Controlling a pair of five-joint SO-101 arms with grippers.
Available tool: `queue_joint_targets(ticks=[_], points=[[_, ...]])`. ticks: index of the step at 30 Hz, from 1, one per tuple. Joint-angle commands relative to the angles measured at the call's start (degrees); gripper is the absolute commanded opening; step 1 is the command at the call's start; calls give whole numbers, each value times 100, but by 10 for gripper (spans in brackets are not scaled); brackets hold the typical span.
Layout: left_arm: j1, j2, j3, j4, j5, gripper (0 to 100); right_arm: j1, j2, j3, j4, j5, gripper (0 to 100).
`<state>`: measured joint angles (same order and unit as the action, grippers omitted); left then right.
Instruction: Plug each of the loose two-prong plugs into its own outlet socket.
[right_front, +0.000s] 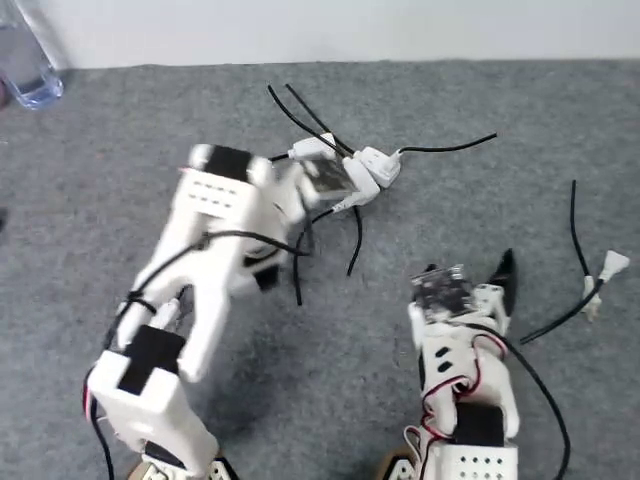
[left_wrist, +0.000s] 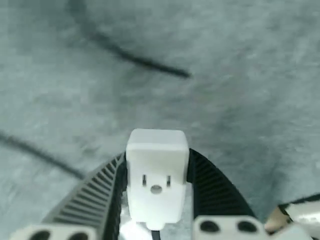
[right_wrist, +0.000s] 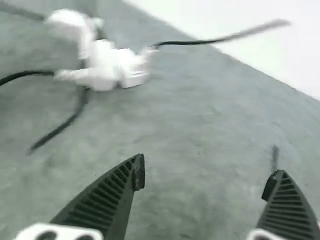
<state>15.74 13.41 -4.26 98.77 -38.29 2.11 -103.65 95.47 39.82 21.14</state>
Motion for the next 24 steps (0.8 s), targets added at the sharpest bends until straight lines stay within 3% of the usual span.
queue_joint_targets(ticks=[1, 11, 24], points=[[492, -273, 286, -88, -62, 13, 514, -40, 97, -303, -387, 368], [1723, -273, 1543, -1477, -35, 13, 585, -40, 97, -312, -440, 368], [1811, -264, 2747, -3059, -26, 13, 576, -40, 97, -347, -457, 368]])
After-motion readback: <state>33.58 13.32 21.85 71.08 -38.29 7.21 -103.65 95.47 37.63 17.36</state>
